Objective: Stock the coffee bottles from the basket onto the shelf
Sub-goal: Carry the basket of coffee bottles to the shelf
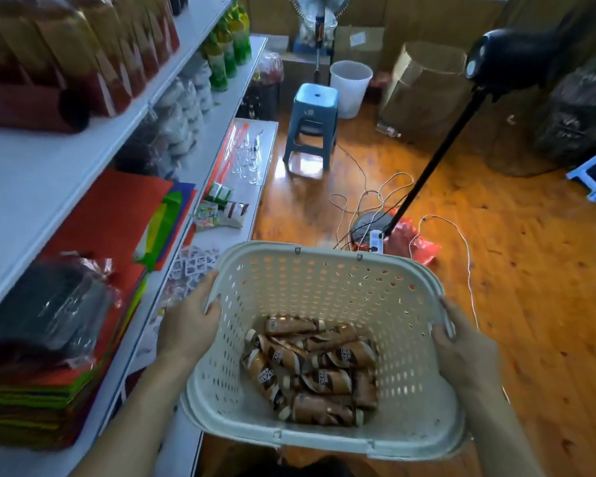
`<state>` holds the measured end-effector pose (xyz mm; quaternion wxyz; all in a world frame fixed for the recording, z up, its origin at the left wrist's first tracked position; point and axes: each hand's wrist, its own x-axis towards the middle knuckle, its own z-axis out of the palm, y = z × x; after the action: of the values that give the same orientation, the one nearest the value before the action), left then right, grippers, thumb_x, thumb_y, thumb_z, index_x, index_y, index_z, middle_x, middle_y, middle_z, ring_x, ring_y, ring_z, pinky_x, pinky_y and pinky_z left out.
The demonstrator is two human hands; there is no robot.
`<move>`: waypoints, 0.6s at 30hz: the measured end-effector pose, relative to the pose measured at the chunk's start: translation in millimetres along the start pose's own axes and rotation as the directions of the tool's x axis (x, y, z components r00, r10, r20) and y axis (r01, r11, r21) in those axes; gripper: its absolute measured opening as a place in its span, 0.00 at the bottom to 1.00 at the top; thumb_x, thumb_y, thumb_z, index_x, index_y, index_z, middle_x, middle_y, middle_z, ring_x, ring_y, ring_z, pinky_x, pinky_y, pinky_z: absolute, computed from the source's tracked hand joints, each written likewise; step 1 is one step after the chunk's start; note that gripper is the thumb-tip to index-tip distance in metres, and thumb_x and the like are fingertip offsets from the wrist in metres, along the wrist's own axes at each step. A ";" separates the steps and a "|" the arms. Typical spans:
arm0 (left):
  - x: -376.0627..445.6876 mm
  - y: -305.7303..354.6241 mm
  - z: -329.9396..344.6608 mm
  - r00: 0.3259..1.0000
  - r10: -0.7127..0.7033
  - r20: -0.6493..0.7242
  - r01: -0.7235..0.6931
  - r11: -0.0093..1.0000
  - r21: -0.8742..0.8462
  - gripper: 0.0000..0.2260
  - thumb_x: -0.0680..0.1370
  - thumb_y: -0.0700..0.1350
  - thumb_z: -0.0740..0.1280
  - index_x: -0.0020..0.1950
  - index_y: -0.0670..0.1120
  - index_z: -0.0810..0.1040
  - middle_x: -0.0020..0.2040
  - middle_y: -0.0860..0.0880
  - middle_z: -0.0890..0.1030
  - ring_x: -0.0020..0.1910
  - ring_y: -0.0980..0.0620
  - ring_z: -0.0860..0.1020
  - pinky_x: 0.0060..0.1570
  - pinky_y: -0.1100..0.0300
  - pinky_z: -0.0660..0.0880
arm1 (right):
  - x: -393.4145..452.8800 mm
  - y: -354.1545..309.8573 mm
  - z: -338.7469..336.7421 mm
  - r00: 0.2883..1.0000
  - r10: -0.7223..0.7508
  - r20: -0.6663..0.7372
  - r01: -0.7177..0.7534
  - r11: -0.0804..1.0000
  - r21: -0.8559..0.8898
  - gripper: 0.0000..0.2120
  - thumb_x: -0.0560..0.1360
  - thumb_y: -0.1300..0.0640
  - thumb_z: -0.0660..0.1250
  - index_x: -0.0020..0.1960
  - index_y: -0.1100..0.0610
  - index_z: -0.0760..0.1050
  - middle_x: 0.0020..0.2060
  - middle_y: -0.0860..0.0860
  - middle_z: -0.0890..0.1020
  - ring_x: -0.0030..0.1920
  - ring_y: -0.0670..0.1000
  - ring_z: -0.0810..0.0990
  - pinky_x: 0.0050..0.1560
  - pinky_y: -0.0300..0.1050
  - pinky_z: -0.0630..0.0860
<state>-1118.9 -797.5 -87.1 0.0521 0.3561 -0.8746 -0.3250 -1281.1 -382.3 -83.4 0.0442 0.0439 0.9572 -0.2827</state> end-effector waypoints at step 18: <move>297.3 102.8 28.8 0.999 0.044 0.023 -0.046 0.995 0.087 0.25 0.84 0.52 0.67 0.81 0.65 0.69 0.58 0.40 0.87 0.51 0.36 0.84 0.50 0.44 0.82 | 251.7 -108.0 64.8 0.997 0.073 0.013 -0.074 0.997 0.037 0.26 0.83 0.47 0.70 0.80 0.36 0.72 0.58 0.64 0.88 0.56 0.66 0.85 0.58 0.57 0.81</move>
<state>-1409.1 -922.4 -89.1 0.0346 0.3347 -0.8964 -0.2886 -1538.8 -493.1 -107.1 0.0593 0.0783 0.9492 -0.2988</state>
